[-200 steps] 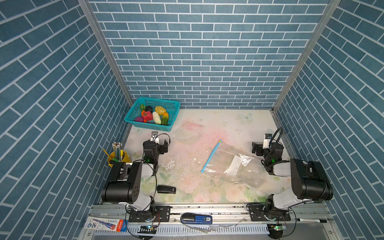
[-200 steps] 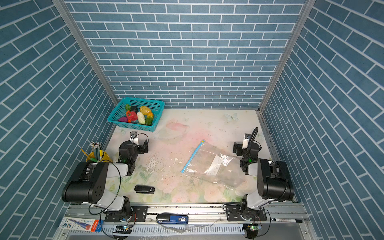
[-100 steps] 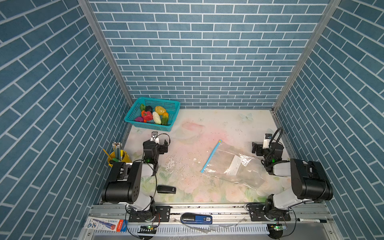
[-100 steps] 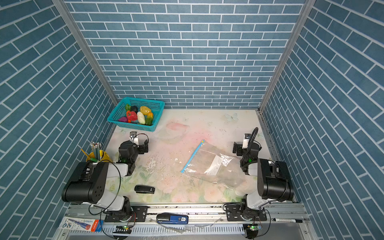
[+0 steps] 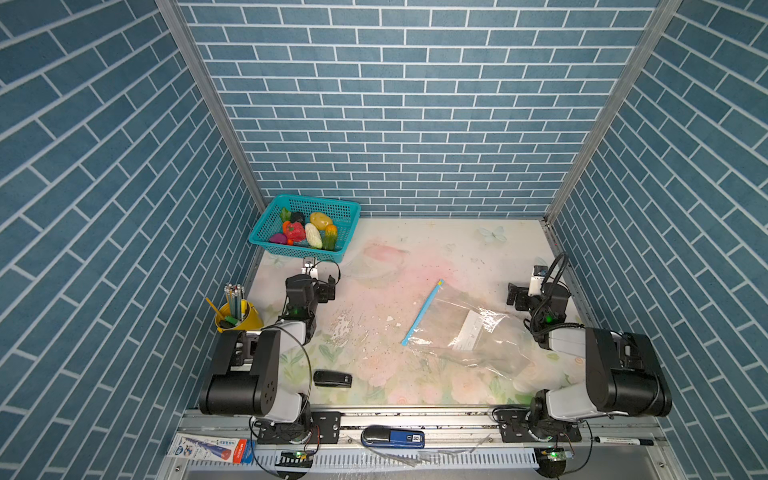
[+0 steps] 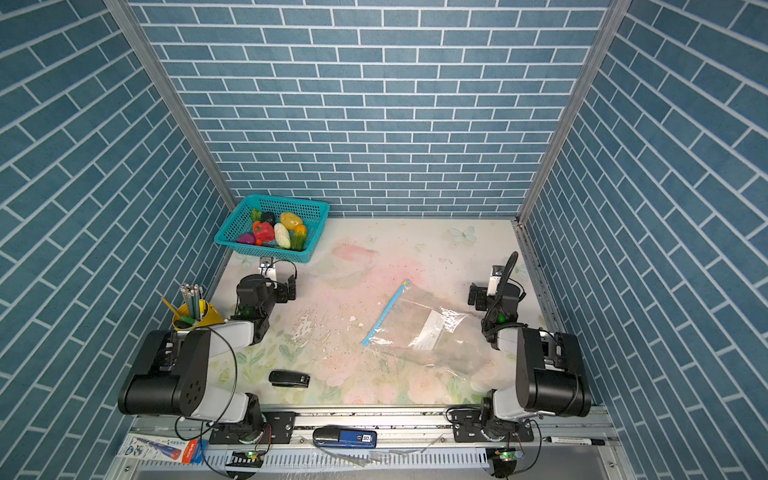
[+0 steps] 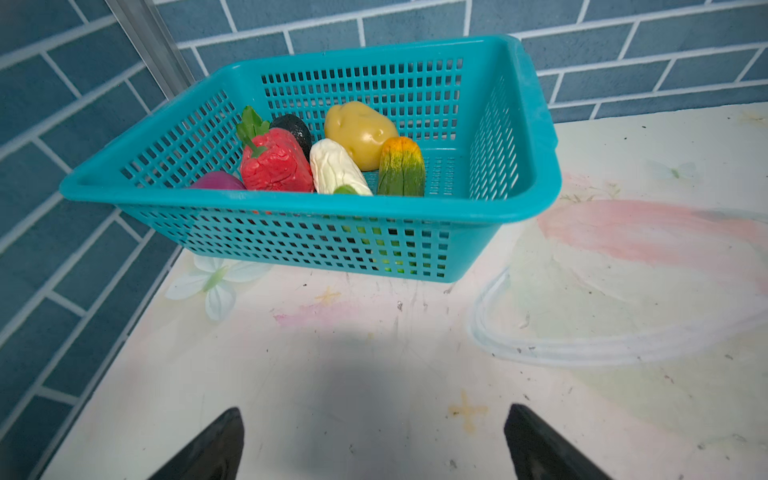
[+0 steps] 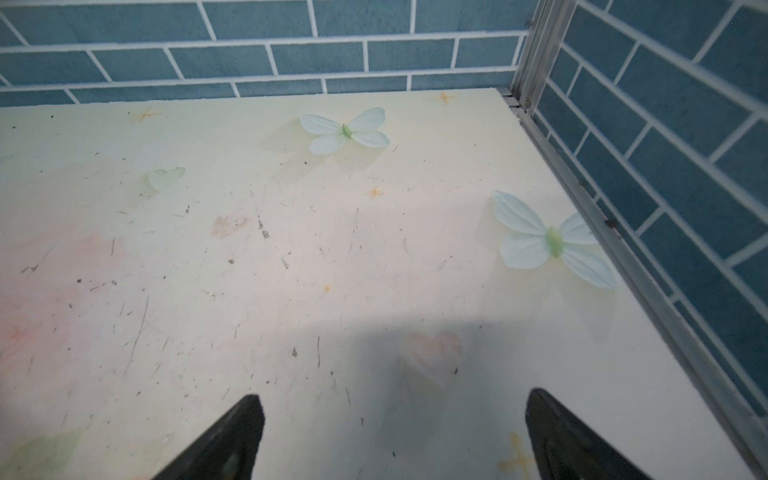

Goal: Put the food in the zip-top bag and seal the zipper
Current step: 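Move the right gripper to the bag's blue zipper while the left gripper approaches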

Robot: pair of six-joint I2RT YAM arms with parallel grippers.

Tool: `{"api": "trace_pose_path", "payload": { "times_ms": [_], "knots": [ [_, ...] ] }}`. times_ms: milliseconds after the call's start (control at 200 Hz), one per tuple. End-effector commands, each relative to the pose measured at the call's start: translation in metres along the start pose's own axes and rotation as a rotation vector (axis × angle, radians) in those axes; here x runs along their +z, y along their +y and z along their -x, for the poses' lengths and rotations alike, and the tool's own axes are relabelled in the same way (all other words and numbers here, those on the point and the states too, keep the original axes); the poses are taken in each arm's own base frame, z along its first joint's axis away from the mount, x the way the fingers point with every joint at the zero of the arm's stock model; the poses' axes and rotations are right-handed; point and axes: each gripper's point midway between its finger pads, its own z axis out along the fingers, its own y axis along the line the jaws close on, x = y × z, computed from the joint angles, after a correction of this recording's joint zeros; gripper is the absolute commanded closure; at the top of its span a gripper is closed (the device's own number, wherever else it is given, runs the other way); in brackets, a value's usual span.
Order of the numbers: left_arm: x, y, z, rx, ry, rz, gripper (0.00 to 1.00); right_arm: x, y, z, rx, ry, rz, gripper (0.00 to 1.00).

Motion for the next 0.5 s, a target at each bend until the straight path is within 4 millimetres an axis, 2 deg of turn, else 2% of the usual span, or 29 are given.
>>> {"api": "trace_pose_path", "payload": {
  "times_ms": [0, 110, 175, 190, 200, 230, 325, 435, 495],
  "knots": [
    [-0.010, -0.015, 0.014, 0.062, 0.042, -0.040, 0.01, -0.010, -0.003, 0.036, 0.020, -0.022, -0.062, 0.01],
    [-0.021, -0.032, 0.035, 0.060, 0.036, -0.075, 0.01, -0.027, -0.006, 0.049, 0.142, 0.013, -0.099, 0.01],
    [-0.026, -0.040, 0.045, 0.025, 0.060, -0.067, 0.01, -0.042, -0.016, 0.046, 0.277, 0.096, -0.178, 0.01],
    [-0.027, -0.039, 0.042, 0.007, 0.085, -0.055, 0.01, -0.046, -0.020, 0.042, 0.319, 0.121, -0.211, 0.01],
    [-0.028, -0.039, 0.049, -0.010, 0.085, -0.048, 0.01, -0.049, -0.023, 0.041, 0.347, 0.135, -0.231, 0.01],
    [-0.029, -0.039, 0.053, -0.046, 0.120, -0.047, 0.01, -0.058, -0.026, 0.039, 0.418, 0.173, -0.267, 0.01],
    [-0.036, -0.054, 0.051, -0.106, 0.214, -0.102, 0.01, -0.078, -0.006, 0.034, 0.466, 0.285, -0.173, 0.01],
    [-0.049, -0.086, 0.056, -0.109, 0.215, -0.193, 0.01, -0.111, 0.011, 0.018, 0.502, 0.399, -0.104, 0.01],
    [-0.058, -0.105, 0.060, -0.098, 0.207, -0.244, 0.01, -0.128, 0.013, 0.006, 0.518, 0.452, -0.110, 0.01]
  ]
}}
